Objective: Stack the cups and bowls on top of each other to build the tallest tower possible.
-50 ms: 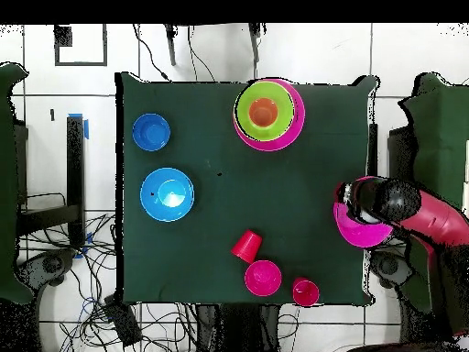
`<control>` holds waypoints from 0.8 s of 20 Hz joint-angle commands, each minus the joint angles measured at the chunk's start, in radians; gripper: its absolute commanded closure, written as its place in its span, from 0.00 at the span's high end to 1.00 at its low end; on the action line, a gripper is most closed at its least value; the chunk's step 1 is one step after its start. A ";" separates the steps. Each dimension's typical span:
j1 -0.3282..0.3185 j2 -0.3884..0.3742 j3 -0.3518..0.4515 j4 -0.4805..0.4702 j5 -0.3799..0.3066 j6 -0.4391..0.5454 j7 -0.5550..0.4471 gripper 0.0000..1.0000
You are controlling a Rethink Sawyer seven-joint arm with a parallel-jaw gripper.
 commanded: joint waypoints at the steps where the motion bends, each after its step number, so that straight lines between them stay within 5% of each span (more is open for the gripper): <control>1: 0.007 0.053 0.123 -0.088 -0.105 0.147 -0.348 1.00; 16: -0.026 0.063 0.187 -0.108 -0.130 0.180 -0.354 1.00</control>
